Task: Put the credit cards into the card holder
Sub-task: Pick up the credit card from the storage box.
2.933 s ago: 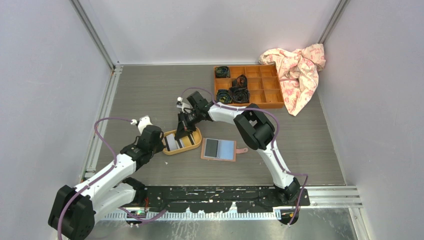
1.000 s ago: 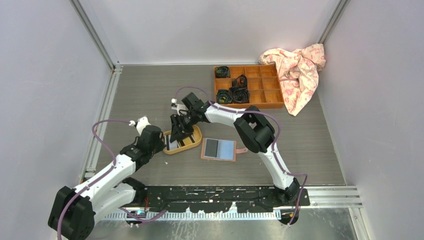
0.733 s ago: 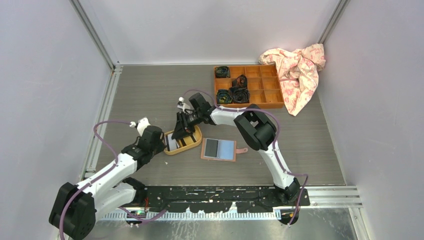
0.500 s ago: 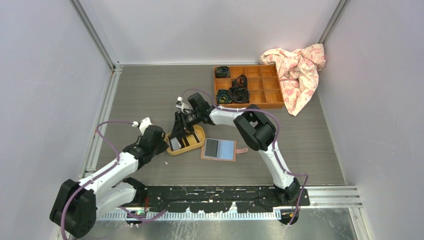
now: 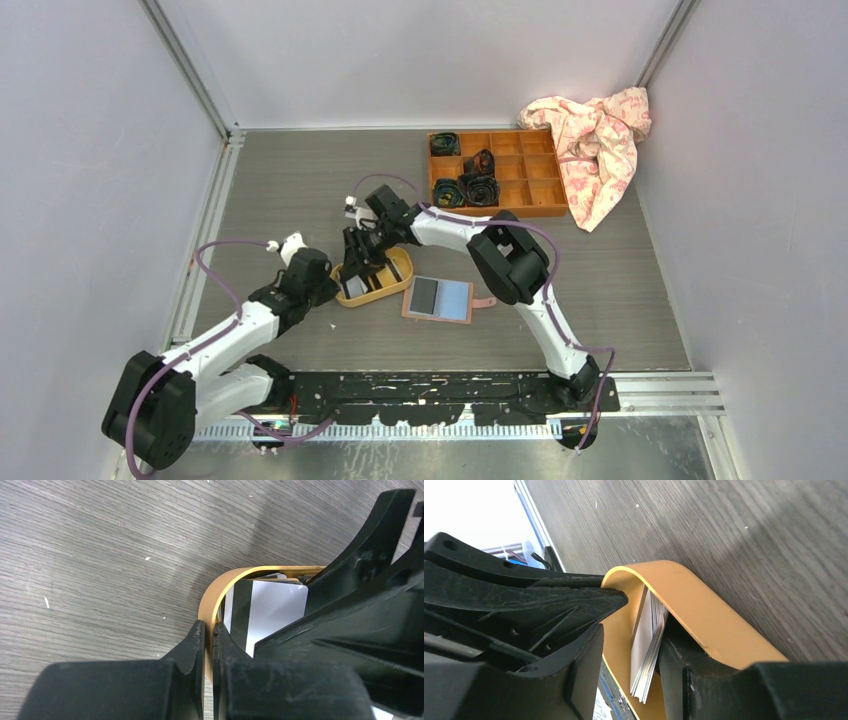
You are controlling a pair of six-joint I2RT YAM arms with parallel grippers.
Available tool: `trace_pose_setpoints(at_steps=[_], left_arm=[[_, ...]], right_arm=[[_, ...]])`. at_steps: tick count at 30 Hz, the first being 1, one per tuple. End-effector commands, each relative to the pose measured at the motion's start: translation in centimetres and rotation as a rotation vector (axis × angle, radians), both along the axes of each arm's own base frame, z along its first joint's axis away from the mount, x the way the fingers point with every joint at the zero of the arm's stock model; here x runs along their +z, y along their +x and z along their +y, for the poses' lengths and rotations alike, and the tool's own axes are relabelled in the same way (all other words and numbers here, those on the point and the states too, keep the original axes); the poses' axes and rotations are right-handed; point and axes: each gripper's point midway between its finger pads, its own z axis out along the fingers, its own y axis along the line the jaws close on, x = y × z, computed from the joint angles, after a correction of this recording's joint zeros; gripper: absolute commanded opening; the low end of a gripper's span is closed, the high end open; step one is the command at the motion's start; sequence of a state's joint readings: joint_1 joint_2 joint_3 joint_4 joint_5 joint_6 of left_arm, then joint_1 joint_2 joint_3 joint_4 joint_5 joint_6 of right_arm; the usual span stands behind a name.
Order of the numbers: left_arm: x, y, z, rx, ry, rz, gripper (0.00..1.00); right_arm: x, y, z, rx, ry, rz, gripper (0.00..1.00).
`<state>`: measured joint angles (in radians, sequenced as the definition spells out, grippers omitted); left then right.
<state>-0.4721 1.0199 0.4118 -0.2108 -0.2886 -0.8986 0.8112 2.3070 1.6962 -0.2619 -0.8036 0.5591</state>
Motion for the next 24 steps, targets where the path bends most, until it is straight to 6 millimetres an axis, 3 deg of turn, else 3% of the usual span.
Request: trace_pose_setpoints(at_steps=[1,9,15,19,24], left_arm=[[4.5,2.9,-2.4,-0.020,-0.118,-0.142,0.00],[4.5,2.7,-1.8,0.002,-0.100,-0.141,0.00],[4.6,2.8,-1.8,-0.002,-0.086,-0.137,0.00],[5.0,2.8,-1.8,-0.013,-0.085,-0.146,0.10],[5.6,2.6,-1.8,-0.028,-0.082,-0.156,0.32]], right_arm=[[-2.2,-0.9,-0.2,0.028,-0.087,-0.032,0.49],[-1.7,-1.2,-0.5,0.043,-0.085,-0.048,0.42],[-0.6,-0.7,-0.6,0.037,-0.048,-0.038,0.20],[-0.1,0.3,-0.9,0.008,0.000,0.008,0.15],[0.5,1.0,-1.3,-0.001,0.043,0.034,0.15]])
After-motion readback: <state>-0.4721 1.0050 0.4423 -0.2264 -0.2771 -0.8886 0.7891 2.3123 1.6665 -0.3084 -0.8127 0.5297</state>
